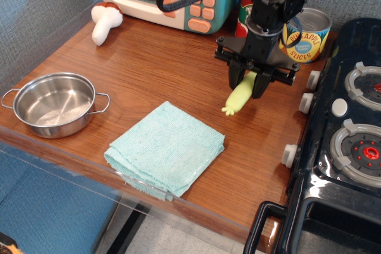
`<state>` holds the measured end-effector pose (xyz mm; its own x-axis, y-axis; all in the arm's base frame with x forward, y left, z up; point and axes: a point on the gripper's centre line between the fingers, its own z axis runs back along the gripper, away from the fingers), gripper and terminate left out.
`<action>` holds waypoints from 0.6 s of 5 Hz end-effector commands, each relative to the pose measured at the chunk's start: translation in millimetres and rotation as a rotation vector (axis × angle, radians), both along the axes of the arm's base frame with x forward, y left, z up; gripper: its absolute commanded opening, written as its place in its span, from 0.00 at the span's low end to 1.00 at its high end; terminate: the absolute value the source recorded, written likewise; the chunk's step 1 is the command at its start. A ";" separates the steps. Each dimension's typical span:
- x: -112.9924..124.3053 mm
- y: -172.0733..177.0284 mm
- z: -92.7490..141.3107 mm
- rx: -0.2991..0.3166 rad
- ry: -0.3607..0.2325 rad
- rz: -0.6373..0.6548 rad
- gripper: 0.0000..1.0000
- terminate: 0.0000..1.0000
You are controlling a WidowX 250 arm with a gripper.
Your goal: Move the spoon between the cans and the towel
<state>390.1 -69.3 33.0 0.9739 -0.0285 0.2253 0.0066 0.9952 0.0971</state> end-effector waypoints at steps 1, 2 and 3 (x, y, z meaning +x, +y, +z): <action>11.4 -2.4 -0.5 -0.007 -0.023 -0.057 0.00 0.00; 10.0 -7.9 8.9 -0.029 -0.034 -0.094 1.00 0.00; 6.1 -7.3 35.8 -0.054 -0.077 -0.091 1.00 0.00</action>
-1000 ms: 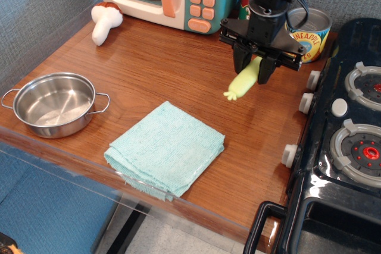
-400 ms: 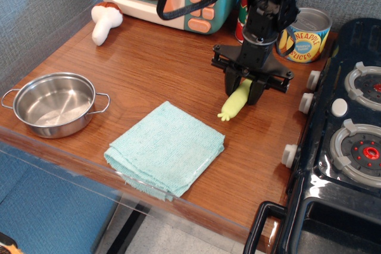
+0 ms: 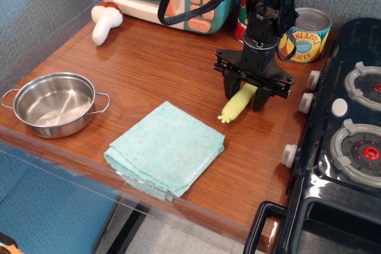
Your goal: Move the spoon between the cans and the towel
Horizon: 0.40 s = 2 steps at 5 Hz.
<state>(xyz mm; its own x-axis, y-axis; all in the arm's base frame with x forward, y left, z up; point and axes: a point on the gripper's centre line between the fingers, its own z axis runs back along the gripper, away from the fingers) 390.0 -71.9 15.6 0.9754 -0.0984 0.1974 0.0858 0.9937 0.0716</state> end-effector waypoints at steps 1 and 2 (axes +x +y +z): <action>-3.9 1.5 78.7 -0.064 -0.141 -0.008 1.00 0.00; -12.3 7.8 81.0 -0.061 -0.126 -0.008 1.00 0.00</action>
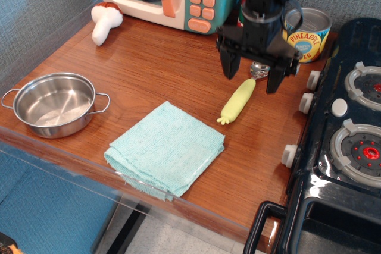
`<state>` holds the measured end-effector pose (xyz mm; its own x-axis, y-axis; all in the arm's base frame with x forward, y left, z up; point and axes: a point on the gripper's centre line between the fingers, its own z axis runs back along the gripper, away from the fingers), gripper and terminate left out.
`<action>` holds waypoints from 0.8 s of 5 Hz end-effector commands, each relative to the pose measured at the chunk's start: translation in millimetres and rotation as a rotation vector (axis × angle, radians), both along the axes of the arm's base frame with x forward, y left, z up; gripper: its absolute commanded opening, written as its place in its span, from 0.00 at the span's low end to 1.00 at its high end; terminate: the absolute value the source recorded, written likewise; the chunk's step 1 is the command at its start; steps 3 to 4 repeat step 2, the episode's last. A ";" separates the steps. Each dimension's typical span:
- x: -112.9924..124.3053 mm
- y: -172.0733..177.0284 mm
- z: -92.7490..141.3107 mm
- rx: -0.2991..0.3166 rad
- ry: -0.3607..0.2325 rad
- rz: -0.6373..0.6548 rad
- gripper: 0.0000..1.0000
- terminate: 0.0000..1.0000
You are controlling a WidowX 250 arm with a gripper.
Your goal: Move the spoon between the cans and the towel
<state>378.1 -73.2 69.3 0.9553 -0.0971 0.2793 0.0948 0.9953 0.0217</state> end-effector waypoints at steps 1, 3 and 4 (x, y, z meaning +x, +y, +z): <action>-0.4 9.0 27.4 -0.004 -0.047 0.006 1.00 0.00; -0.4 9.0 27.4 -0.004 -0.047 0.006 1.00 1.00; -0.4 9.0 27.4 -0.004 -0.047 0.006 1.00 1.00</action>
